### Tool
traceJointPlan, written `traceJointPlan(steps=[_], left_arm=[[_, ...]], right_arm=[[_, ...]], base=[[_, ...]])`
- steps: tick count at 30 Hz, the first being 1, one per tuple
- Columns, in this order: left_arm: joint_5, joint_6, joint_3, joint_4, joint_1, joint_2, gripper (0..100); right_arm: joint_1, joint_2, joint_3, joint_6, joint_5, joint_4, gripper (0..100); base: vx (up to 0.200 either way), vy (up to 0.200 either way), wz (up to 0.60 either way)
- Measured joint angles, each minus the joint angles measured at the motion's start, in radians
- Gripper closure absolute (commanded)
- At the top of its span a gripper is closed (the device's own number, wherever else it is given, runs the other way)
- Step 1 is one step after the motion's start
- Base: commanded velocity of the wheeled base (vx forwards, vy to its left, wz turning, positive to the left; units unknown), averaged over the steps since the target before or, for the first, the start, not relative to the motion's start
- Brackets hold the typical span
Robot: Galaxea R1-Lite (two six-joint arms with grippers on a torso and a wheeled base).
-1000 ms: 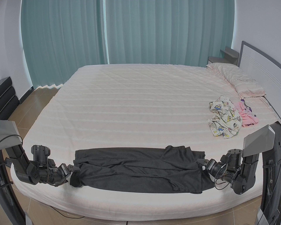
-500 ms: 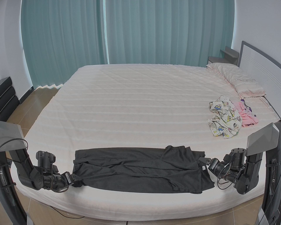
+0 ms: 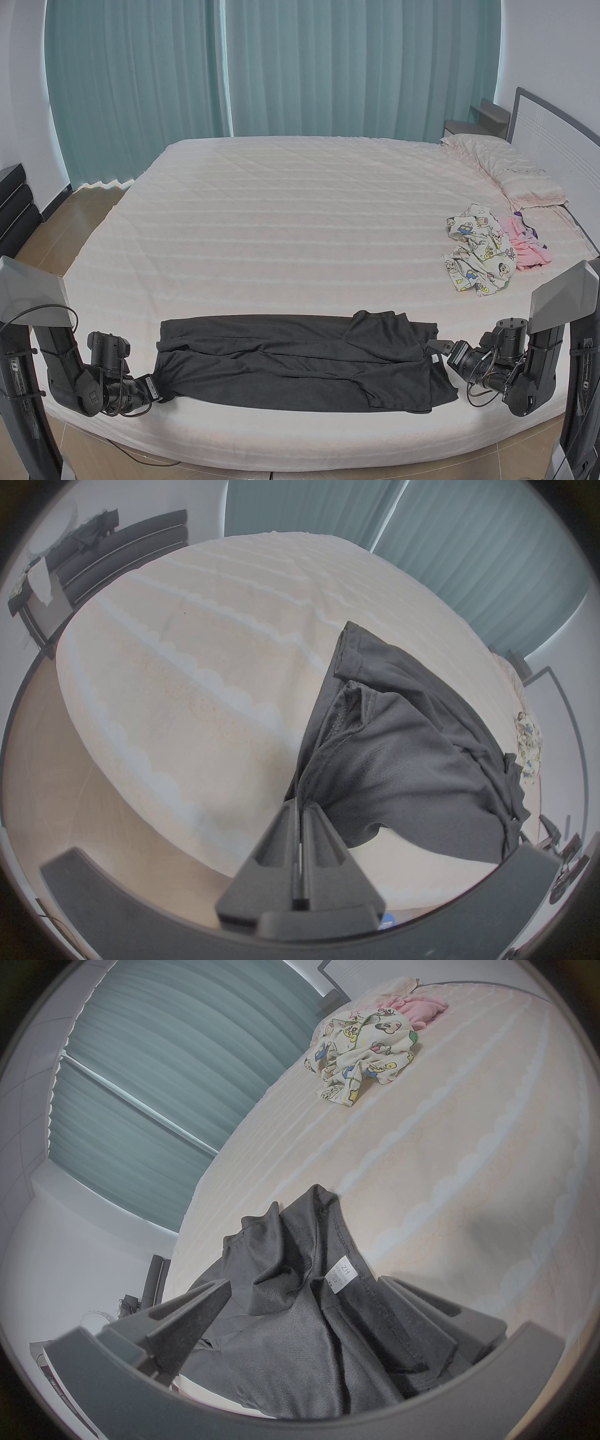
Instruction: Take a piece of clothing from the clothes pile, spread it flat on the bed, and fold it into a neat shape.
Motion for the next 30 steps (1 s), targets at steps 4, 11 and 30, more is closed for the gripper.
traceJointPlan(steps=[4, 11, 30], left_arm=[[0.015, 0.038, 0.006, 0.000, 0.009, 0.006, 100], [0.016, 0.076, 0.009, 0.001, 0.045, 0.008, 100], [-0.090, 0.077, -0.007, 0.007, 0.132, -0.053, 0]], right_arm=[[0.001, 0.000, 0.004, 0.000, 0.000, 0.000, 0], [0.001, 0.000, 0.009, 0.000, 0.000, 0.000, 0], [0.000, -0.001, 0.006, 0.000, 0.000, 0.000, 0]], base=[[0.000, 0.000, 0.00], [0.000, 0.000, 0.00], [0.000, 0.000, 0.00]])
